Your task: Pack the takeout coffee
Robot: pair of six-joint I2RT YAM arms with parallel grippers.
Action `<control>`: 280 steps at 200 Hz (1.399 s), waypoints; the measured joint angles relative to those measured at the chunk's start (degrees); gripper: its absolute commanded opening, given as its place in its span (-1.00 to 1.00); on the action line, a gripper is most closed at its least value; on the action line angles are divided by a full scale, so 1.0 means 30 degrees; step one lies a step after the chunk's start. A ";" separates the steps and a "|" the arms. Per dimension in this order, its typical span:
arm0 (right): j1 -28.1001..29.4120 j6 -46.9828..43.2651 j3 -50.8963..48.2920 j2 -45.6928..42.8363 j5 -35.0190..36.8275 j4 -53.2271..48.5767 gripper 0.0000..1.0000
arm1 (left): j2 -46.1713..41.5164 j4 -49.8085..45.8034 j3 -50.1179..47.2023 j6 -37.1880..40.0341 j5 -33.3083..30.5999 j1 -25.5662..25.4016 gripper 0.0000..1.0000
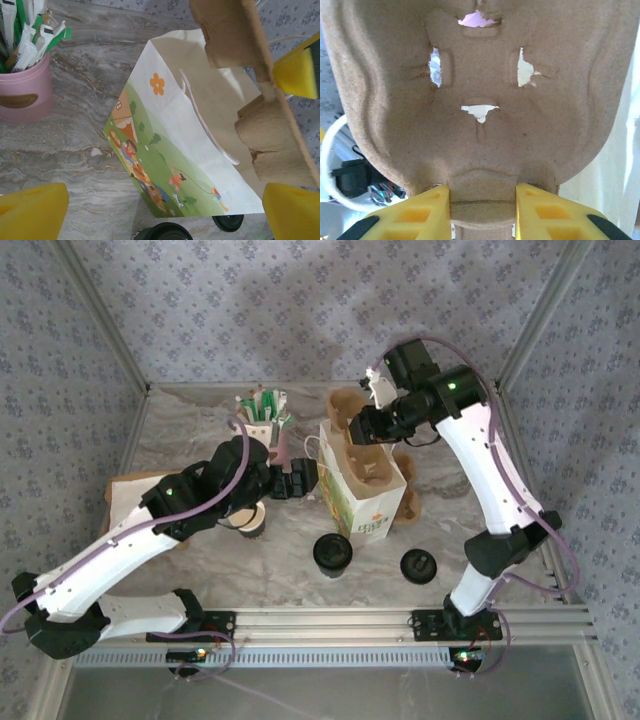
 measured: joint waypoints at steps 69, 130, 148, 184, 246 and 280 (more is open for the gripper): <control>0.0189 -0.0204 0.0022 0.0444 0.1712 -0.0801 -0.30 | 0.0233 0.0277 -0.0197 -0.0007 0.0146 0.0015 0.99; 0.0707 -0.0342 0.0022 0.0918 0.2936 -0.1093 -0.29 | 0.0474 0.0452 -0.0204 -0.0007 0.0284 0.0087 0.99; 0.0969 -0.0401 0.0022 0.1137 0.3366 -0.1209 -0.29 | 0.0474 0.0466 -0.0204 -0.0007 0.0284 0.0087 0.99; 0.1647 -0.0466 0.0022 0.1362 0.4087 -0.1537 -0.30 | 0.0474 0.0503 -0.0204 -0.0007 0.0284 0.0087 0.99; 0.1974 -0.0474 0.0051 0.1610 0.5253 -0.2259 -0.30 | 0.0474 0.0503 -0.0204 -0.0007 0.0291 0.0087 0.99; 0.2033 -0.0474 0.0211 0.1865 0.5901 -0.2528 -0.29 | 0.0568 0.0510 -0.0204 -0.0007 0.0291 0.0087 0.99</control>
